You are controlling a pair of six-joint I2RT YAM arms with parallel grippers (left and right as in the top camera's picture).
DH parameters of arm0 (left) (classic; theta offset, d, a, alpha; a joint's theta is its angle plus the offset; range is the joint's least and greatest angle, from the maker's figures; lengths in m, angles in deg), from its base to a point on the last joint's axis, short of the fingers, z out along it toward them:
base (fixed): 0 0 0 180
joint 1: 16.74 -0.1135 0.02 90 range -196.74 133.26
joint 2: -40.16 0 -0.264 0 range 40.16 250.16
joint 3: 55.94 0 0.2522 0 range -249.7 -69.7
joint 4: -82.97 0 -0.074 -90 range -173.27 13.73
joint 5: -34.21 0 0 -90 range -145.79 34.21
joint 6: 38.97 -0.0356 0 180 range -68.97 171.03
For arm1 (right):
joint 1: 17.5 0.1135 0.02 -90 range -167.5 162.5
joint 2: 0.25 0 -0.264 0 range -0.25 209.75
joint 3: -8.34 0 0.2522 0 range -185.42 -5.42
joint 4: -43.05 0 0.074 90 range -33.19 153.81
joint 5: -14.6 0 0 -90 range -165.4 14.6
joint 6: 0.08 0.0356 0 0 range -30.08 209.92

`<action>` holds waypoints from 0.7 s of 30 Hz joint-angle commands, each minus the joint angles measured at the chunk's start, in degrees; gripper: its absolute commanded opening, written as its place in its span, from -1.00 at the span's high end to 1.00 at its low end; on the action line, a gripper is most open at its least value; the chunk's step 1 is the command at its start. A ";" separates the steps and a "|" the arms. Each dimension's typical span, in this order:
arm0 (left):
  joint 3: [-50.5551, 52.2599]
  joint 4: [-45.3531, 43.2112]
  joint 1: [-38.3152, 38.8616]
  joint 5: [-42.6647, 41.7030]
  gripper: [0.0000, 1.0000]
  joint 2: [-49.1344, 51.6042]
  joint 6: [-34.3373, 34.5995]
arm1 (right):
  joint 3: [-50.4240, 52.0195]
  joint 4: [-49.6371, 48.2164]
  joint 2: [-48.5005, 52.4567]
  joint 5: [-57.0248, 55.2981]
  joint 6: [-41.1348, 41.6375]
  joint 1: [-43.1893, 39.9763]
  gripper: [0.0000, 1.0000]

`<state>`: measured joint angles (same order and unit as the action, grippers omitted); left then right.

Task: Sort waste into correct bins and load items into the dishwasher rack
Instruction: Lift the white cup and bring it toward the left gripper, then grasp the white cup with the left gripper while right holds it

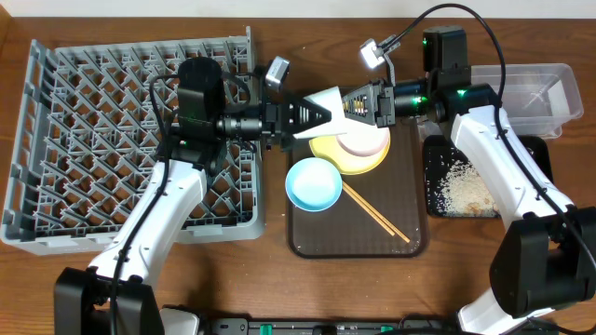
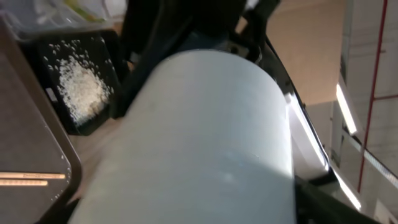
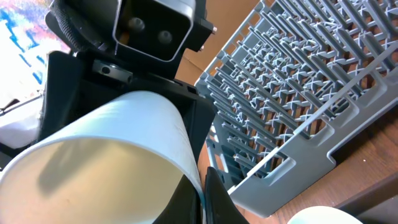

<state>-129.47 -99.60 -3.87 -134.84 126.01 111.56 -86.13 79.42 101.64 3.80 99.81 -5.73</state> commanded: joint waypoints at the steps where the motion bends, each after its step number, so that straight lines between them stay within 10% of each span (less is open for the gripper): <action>1: -0.72 -0.72 0.46 3.04 -0.52 -0.22 -0.92 | 0.11 0.11 0.28 -3.87 -0.07 0.37 0.98; 21: -0.70 -0.72 0.44 9.57 -0.67 -0.22 -6.97 | 0.11 0.33 0.28 -2.16 -0.07 0.63 0.98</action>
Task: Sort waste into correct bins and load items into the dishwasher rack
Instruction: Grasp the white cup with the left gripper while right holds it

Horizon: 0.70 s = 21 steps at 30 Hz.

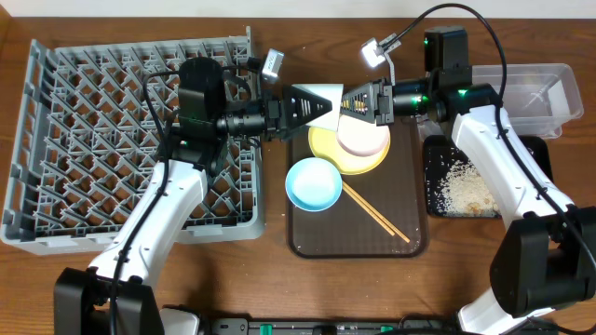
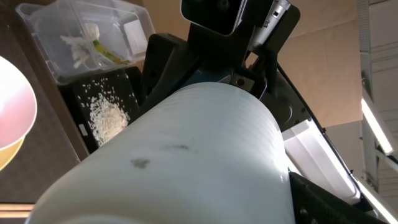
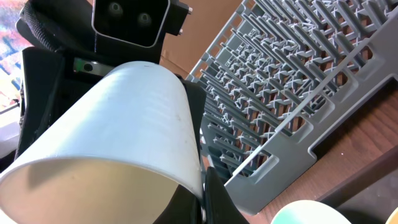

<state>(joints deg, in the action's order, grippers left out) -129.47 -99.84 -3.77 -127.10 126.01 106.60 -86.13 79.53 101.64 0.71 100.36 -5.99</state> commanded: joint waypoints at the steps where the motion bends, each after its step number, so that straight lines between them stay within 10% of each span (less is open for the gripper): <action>1: -0.70 -0.46 0.26 1.97 -0.67 -0.22 -2.23 | 0.11 0.24 0.28 1.22 -0.61 0.90 0.98; 21: -0.68 -0.28 -2.97 3.48 -0.76 -0.22 -4.98 | 0.11 0.22 0.28 8.87 -0.61 0.90 0.98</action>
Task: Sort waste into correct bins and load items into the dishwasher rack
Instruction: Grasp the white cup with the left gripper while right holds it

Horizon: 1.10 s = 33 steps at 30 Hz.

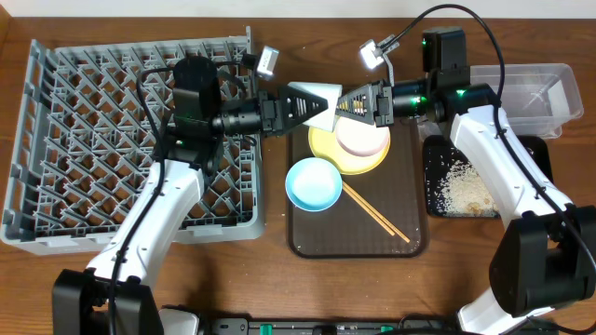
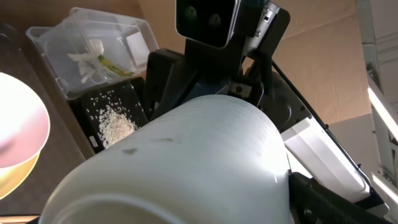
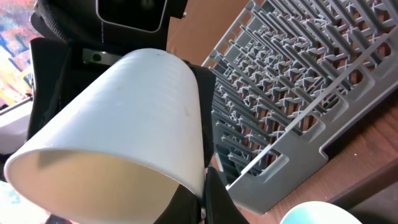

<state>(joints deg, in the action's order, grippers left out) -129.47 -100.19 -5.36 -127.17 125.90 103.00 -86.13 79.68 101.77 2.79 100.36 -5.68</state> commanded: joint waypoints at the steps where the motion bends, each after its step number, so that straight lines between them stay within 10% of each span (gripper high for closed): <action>1: -0.68 0.09 -1.57 3.56 -0.76 -0.11 -1.53 | 0.11 0.07 0.15 7.15 -0.61 0.59 0.98; 33: -0.48 -1.88 -1.44 -5.29 -0.90 -0.13 1.95 | 0.11 -1.09 0.15 4.39 -0.44 0.28 0.98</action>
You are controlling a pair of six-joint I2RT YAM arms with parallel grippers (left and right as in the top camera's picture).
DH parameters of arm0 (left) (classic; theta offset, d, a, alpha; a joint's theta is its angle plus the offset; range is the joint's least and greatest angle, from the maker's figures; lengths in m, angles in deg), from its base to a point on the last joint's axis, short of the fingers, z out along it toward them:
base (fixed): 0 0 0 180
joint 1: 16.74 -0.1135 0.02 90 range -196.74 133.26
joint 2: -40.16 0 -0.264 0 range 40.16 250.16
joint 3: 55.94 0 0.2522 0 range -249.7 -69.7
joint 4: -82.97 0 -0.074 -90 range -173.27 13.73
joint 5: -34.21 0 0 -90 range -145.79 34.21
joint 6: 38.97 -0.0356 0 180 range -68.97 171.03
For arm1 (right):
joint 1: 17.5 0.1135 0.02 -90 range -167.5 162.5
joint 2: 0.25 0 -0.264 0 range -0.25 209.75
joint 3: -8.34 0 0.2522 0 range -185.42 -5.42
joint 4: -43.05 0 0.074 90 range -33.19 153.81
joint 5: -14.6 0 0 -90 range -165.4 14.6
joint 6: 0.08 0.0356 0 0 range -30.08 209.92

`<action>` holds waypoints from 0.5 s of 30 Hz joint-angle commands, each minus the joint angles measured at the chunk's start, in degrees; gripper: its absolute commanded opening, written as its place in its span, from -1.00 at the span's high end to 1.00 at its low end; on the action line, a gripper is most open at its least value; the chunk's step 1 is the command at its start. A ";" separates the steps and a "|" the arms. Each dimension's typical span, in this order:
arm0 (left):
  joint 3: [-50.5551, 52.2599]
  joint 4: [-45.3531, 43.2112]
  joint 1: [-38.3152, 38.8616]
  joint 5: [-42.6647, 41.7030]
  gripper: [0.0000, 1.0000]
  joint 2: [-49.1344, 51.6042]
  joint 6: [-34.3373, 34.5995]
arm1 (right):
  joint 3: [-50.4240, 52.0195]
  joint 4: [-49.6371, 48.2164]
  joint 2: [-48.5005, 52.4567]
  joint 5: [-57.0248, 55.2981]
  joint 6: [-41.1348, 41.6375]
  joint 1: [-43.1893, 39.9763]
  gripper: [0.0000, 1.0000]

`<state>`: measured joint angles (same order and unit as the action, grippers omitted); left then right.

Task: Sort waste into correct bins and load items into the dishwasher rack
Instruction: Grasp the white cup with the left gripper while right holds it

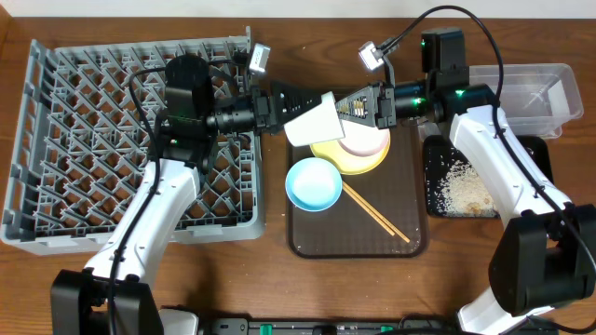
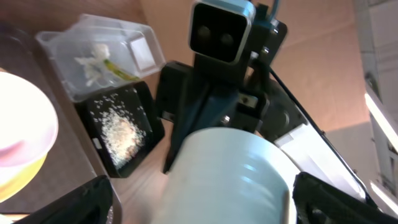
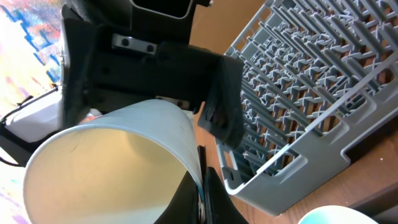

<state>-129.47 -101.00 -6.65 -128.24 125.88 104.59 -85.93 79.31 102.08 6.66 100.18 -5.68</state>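
Note:
A white paper cup (image 1: 312, 121) hangs tilted over the far edge of the brown tray (image 1: 307, 244). My right gripper (image 1: 343, 109) is shut on its rim, and the right wrist view shows the fingers (image 3: 200, 180) pinching the cup's wall (image 3: 124, 162). My left gripper (image 1: 315, 99) is open just left of the cup. Its fingers (image 2: 93, 202) stand wide apart on either side of the cup's base (image 2: 230, 180), with a gap showing. The grey dishwasher rack (image 1: 112, 140) lies at the left.
On the tray are a blue bowl (image 1: 314, 183), a yellow plate (image 1: 321, 152) with a pink bowl (image 1: 368, 141) on it, and chopsticks (image 1: 377, 216). A black bin of rice (image 1: 466, 186) and a clear bin (image 1: 535, 93) stand at the right.
My left gripper has opened and drawn back a little to the left. The cup now tilts with its base lower, held only by my right gripper at the rim.
At first both grippers met at the white cup over the tray's far edge, the left around its body and the right pinching its rim. They held it so through two more moments, shifting slightly left. Now the left is open and the right alone holds the cup.

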 commanded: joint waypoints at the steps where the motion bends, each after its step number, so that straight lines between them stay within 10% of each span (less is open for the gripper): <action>1: -0.48 -1.11 -0.28 -4.63 -0.91 -0.11 0.35 | -0.09 -1.18 -0.15 0.52 0.28 0.20 0.98; 15: -0.48 -1.09 -2.40 -7.10 -0.98 -0.11 2.03 | -0.09 -11.41 -0.15 3.72 8.37 -0.66 0.98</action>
<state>-129.47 -101.72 -9.03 -133.72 125.90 105.38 -85.93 68.05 102.08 8.63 106.72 -6.91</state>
